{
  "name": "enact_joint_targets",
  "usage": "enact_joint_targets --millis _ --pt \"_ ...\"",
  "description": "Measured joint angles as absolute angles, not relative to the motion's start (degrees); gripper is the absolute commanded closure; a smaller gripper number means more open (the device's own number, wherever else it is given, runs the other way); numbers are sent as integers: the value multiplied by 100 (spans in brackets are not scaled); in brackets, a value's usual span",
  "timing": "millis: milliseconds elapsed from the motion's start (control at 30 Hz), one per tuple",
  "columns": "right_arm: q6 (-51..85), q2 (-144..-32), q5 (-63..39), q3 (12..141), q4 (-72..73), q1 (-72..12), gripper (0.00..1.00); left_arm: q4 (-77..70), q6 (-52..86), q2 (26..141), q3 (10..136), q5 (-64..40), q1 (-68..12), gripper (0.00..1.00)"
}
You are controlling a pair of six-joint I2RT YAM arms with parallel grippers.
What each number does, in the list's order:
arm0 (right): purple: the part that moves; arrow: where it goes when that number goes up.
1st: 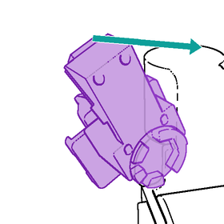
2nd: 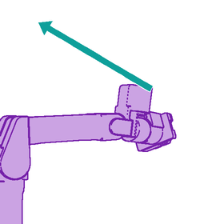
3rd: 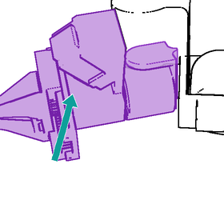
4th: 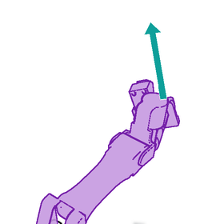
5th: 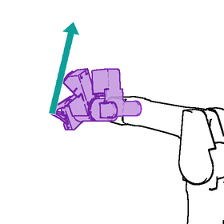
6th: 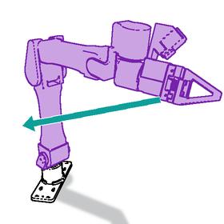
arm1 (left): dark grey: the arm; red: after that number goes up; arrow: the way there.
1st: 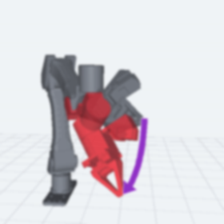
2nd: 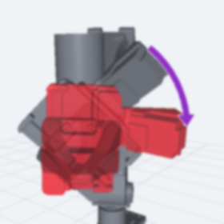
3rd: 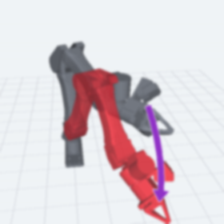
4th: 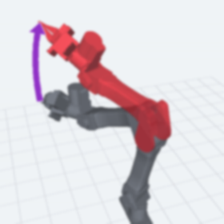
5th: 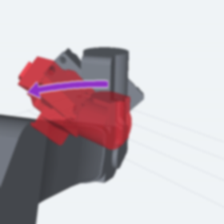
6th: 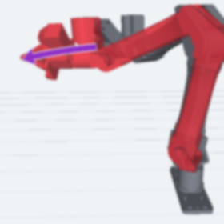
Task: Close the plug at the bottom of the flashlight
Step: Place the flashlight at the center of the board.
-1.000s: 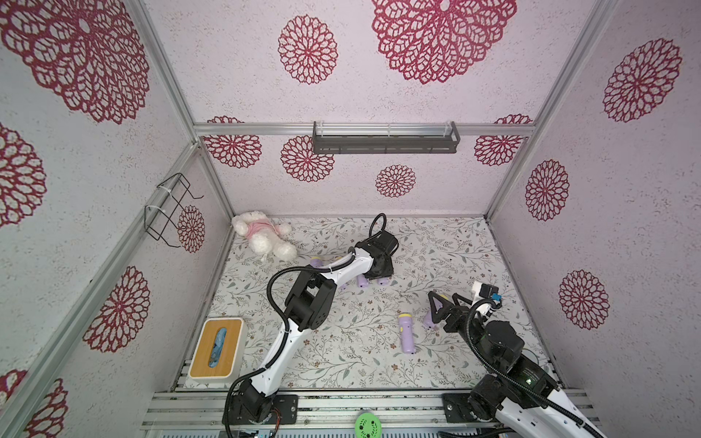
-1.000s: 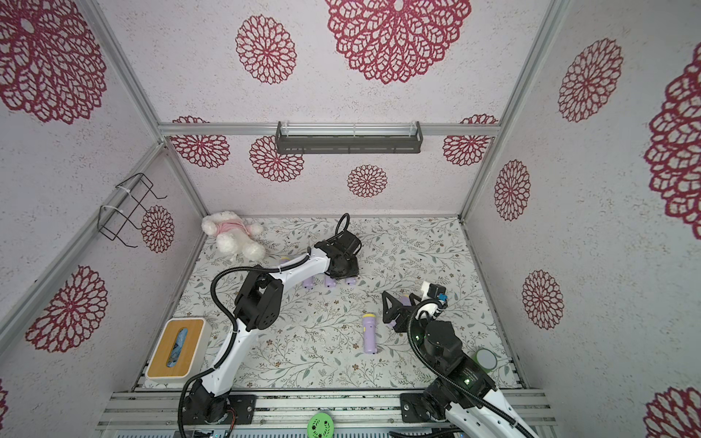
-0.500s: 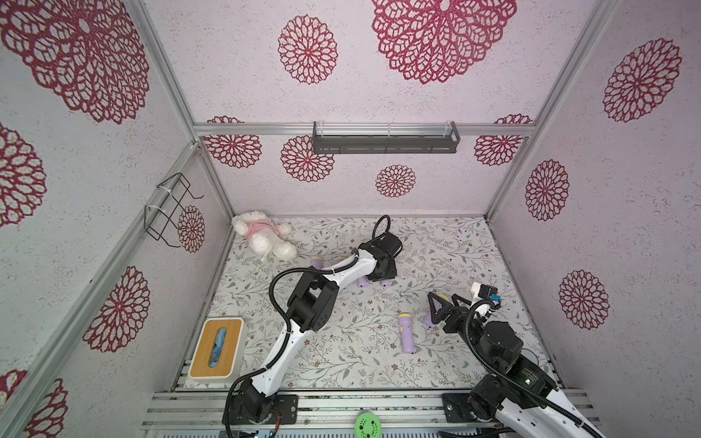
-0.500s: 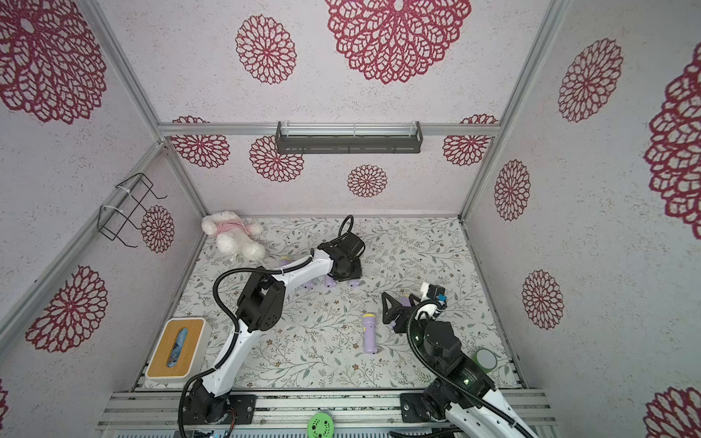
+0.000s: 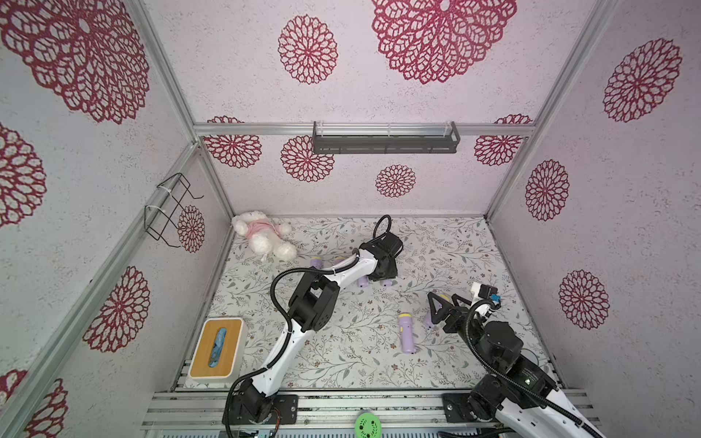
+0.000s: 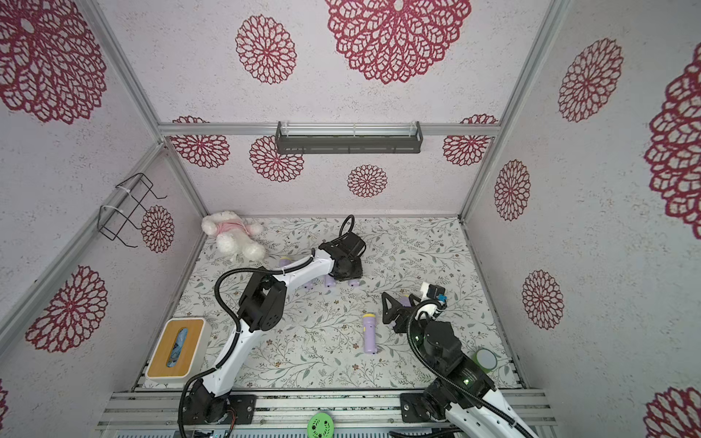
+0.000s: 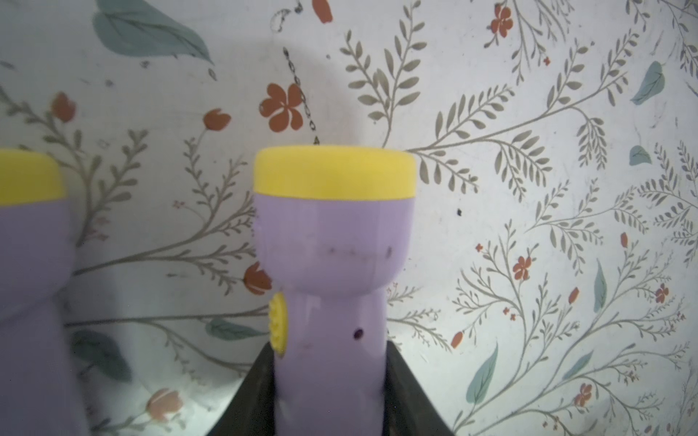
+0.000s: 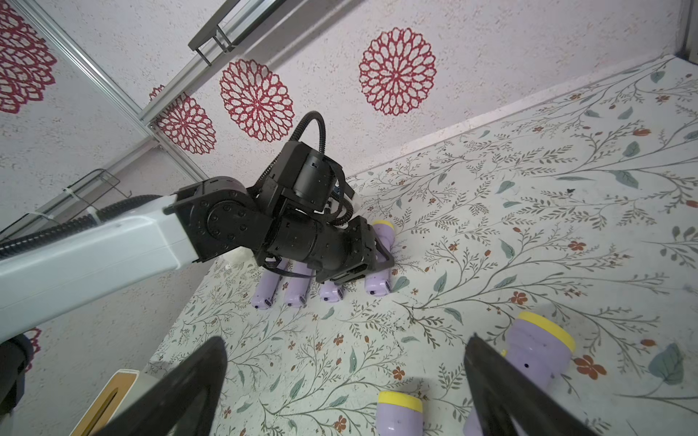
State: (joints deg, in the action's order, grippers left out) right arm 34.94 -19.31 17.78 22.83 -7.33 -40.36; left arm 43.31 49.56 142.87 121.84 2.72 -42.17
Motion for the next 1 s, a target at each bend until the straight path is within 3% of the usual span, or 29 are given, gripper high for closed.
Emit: enact_joint_targets --millis 200,567,900,1000 --pt "3498 -1931 1776 2283 -714 -4036 1 4379 4956 14317 12250 276 -4206 61" --pt "3505 -1933 1776 2246 -633 -4036 1 4425 4945 14317 12274 360 -4206 38" --pt "3531 -1894 1846 2246 -701 -4036 1 4722 4945 14252 12376 379 -4235 31" --pt "3562 -1831 2029 2252 -847 -4036 1 4792 4954 14029 12278 401 -4289 24"
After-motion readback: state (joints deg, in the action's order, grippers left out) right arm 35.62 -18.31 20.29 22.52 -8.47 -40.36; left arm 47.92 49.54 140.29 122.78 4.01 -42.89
